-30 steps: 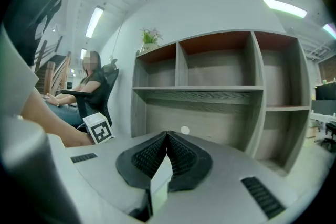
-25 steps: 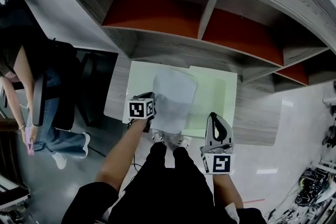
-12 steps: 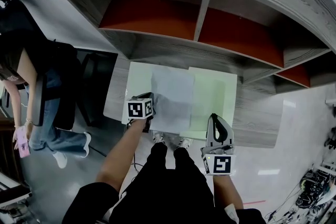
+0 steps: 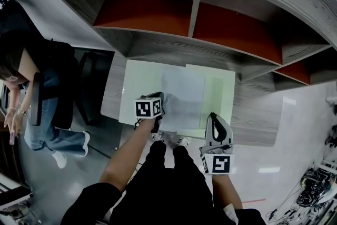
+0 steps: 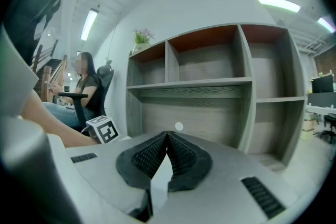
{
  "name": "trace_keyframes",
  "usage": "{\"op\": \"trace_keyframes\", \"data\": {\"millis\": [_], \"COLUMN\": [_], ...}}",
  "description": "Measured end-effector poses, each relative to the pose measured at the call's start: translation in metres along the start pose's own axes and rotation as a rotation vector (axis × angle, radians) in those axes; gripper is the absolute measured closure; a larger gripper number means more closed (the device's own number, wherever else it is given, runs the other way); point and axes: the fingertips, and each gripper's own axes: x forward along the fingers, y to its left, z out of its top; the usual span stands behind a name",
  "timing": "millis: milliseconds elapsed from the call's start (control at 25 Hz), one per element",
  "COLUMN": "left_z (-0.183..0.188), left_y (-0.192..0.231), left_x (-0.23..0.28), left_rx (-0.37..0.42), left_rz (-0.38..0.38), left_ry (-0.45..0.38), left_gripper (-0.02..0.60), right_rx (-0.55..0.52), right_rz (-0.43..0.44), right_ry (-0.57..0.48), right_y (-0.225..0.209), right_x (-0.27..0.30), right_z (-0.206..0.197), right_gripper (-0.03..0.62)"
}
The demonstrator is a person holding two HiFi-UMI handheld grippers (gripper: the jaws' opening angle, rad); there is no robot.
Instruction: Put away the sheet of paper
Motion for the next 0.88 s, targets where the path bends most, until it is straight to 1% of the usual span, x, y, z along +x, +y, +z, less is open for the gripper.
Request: {"op": "trace_keyframes", "data": {"millis": [200,400,680,880], "left_z": [-0.001,-0.008,-0.015,-0.016], "left_y": [-0.026,-0.05,-0.079,-0.098], "left_x": [0.011,0.024,0.042,0.053], "left_rx": [-0.002,-0.012,0.012,0.016], "left_rz": [-0.034,-0.066,-0.1,-0.13], "left_ry": [0.012,0.035,0.07,0.087], "left_gripper": [0.575,0.575,0.575,0.575], "right_rx": [0.024,0.027,0.031,0.044], "right_rz": [-0.022,-0.032,-0.051,-0.079], "right_ry": [-0.047,-0.036,-0.017,-0.036], "right_y": [-0.008,-0.016,-0.03,-0.043], "right_x": [-0.002,-0.006,-0.012,-0.016], "right_z": [0.004,-0.001,-0.008,-0.008], "right_gripper": [0.577,0.577,0.577,0.577]}}
